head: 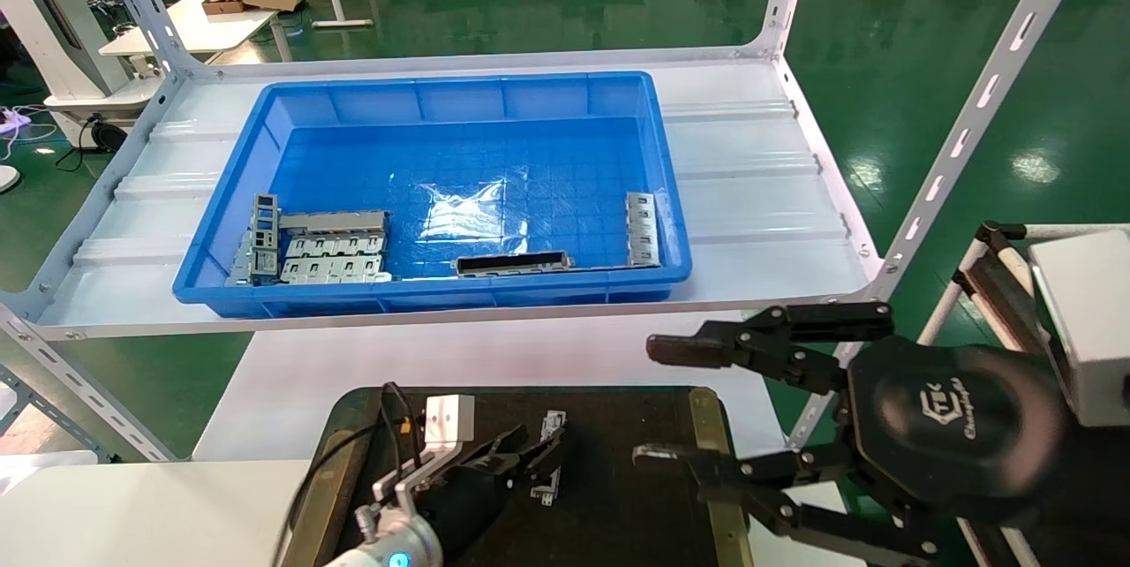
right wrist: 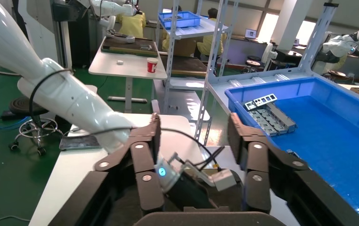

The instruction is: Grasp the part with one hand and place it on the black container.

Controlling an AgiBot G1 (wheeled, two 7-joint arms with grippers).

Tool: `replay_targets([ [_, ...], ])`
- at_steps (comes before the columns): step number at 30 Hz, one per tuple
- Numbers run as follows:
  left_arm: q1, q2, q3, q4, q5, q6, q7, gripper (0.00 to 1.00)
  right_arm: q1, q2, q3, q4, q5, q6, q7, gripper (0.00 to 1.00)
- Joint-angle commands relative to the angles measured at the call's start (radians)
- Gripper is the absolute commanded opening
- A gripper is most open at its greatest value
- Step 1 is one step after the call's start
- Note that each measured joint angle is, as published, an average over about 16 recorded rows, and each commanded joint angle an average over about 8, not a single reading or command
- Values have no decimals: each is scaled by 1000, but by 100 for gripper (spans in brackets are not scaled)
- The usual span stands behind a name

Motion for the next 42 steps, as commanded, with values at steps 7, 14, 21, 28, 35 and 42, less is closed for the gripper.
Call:
replay_targets([
  [7, 46, -137, -106, -126, -34, 234, 86, 100, 0, 0, 0, 0, 0, 0, 0, 100],
  [14, 73, -248, -187, -147, -102, 493, 199, 100, 0, 0, -1, 0, 1, 0, 0, 100],
  [21, 33, -338, -231, -86, -144, 739, 297, 100, 0, 1, -1, 0, 1, 1, -1, 100],
  [28, -15, -410, -255, -30, -176, 923, 347, 100, 0, 1, -2, 0, 1, 1, -1, 100],
  [35, -28, -477, -275, -24, -210, 1039, 366, 100, 0, 1, -2, 0, 1, 1, -1, 100],
  [42, -28, -519, -291, -30, -234, 1078, 369, 100, 1, 1, -2, 0, 2, 1, -1, 100],
])
